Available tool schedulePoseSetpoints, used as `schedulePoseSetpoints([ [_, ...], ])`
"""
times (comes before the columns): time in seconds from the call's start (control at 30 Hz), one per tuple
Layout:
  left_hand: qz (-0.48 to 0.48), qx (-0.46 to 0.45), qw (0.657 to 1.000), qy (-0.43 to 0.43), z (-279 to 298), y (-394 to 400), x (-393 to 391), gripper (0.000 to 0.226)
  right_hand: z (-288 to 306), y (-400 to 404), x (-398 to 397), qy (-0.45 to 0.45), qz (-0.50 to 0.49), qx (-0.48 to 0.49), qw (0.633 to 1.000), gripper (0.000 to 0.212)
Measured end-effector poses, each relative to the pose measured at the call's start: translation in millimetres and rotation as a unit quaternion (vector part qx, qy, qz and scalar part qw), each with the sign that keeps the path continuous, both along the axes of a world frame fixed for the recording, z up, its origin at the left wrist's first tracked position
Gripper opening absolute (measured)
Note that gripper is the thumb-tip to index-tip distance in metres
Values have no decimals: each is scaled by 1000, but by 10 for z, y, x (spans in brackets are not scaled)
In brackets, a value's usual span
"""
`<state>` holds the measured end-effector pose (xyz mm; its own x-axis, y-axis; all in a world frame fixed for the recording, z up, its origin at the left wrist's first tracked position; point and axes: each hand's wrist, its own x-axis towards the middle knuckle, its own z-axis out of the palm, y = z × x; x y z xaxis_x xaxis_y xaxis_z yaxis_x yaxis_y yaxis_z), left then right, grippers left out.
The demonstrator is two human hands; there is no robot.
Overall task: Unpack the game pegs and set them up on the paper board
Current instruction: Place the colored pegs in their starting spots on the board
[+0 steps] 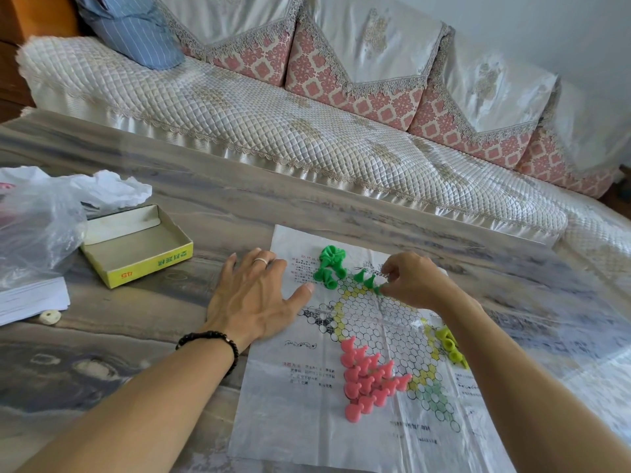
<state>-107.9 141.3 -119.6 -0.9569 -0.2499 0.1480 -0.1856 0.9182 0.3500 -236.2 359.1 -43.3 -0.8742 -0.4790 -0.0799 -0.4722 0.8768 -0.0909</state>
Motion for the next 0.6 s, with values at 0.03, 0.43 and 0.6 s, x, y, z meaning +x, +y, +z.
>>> schedulePoseSetpoints([
  [0.03,-1,-1,1000,-1,-4,-3,-1,80,35,-12,15,8,12,-16,1000,27],
  [0.43,2,1,1000,-6,12,-9,9,85,-86,-555,11,45,133,-3,990,30],
  [0.6,2,2,1000,-2,18,2,5,86,-119,-607,-39,39,144,20,989,19],
])
